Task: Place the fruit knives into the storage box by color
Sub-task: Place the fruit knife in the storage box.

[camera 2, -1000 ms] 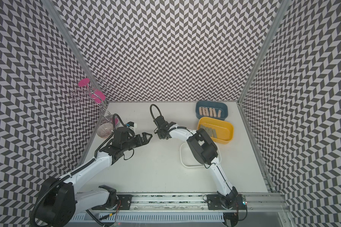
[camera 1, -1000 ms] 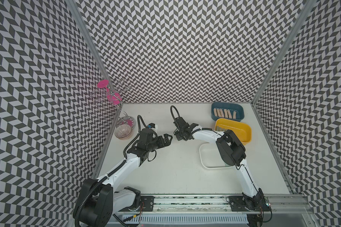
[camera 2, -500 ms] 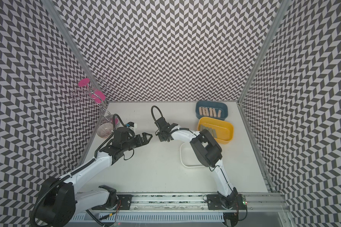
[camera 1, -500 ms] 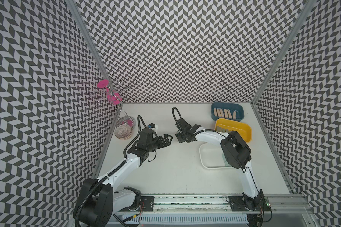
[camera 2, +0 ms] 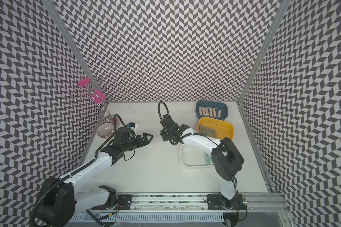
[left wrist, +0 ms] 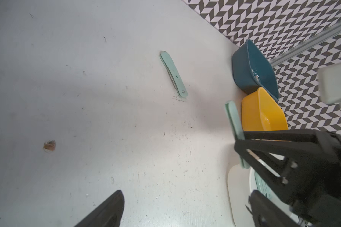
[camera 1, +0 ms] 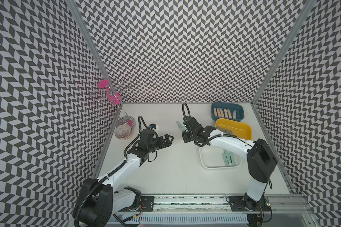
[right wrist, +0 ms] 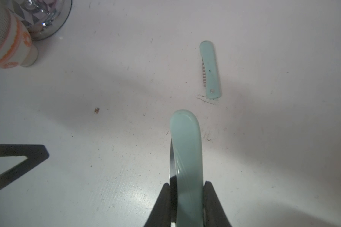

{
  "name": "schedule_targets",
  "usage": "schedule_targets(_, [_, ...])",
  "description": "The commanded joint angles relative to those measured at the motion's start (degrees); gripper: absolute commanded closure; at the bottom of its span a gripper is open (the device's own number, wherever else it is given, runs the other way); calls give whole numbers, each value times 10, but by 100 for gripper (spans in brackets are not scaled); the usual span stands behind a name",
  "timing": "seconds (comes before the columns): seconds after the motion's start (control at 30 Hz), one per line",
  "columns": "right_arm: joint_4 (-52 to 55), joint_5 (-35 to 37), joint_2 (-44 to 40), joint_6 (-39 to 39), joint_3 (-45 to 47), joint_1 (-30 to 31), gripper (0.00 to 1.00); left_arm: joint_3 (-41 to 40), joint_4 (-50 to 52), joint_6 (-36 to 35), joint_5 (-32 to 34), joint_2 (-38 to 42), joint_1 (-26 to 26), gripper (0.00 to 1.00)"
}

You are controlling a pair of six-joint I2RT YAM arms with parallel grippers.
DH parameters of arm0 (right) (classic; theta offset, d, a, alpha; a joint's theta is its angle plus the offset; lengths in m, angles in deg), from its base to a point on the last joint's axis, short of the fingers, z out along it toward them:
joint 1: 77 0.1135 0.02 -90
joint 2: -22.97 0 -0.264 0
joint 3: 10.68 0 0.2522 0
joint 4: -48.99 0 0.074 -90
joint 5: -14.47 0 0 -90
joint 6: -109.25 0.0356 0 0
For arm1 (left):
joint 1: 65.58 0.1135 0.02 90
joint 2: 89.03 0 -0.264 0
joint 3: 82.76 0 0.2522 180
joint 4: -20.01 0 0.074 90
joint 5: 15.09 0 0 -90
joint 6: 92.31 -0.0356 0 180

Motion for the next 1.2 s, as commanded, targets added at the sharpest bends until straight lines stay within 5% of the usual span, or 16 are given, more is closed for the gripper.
schedule_targets(0.0, [-12,37,-76,25,37,-3,87,18,-16,9,-1,5,-21,0])
schedule_targets(0.53, [10,85,-387,134,383,-47,86,98,-36,26,1,-52,-126,0])
schedule_targets(1.17, [-50,44,-216,122,388,-67,86,107,-35,24,8,-67,-135,0])
